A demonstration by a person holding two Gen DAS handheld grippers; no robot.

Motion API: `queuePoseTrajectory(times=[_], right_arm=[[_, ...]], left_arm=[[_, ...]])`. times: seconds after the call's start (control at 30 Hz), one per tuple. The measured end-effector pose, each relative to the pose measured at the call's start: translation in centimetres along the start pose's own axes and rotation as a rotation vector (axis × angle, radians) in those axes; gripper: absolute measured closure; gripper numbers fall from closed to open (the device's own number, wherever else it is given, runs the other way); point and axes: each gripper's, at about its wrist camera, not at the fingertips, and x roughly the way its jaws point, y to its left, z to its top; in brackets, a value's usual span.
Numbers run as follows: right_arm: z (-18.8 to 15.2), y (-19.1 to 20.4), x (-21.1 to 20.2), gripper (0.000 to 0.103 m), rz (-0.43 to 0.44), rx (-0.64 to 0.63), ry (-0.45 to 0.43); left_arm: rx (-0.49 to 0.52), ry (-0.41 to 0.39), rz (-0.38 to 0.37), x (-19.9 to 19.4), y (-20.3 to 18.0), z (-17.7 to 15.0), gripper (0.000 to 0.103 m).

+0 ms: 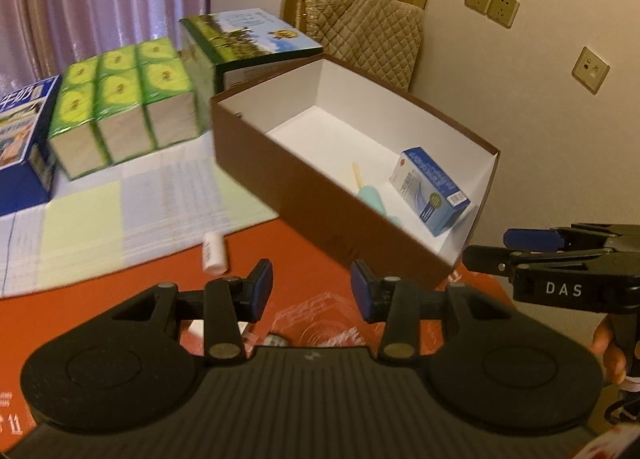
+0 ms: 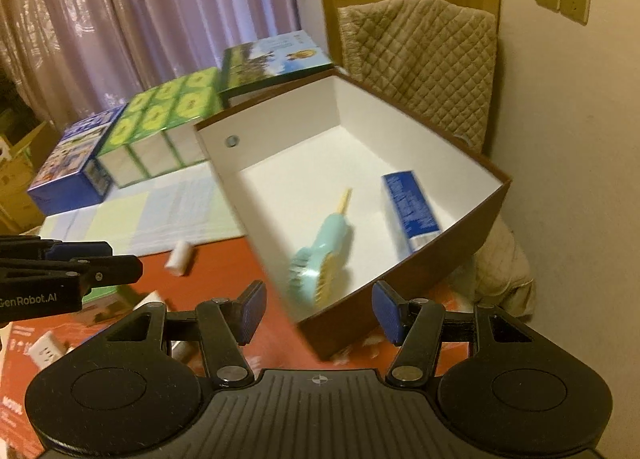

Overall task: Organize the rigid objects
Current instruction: 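Withdraw both grippers from the brown box back over the mat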

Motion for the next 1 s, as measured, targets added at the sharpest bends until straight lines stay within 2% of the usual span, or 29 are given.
queuePoseTrajectory(times=[0.43,1.0], right_arm=[[-4.0,6.7,-0.8,0.047,0.073,-0.034,0.024],[-7.8,12.6,0.0,0.047,0.119,-0.079,0.078]], left_arm=[[-0.025,0.012,0.026,-5.0,5.4,-5.4,0.065],[-0.039,0.041,0.063,-8.0,10.2,-9.9,0.065]])
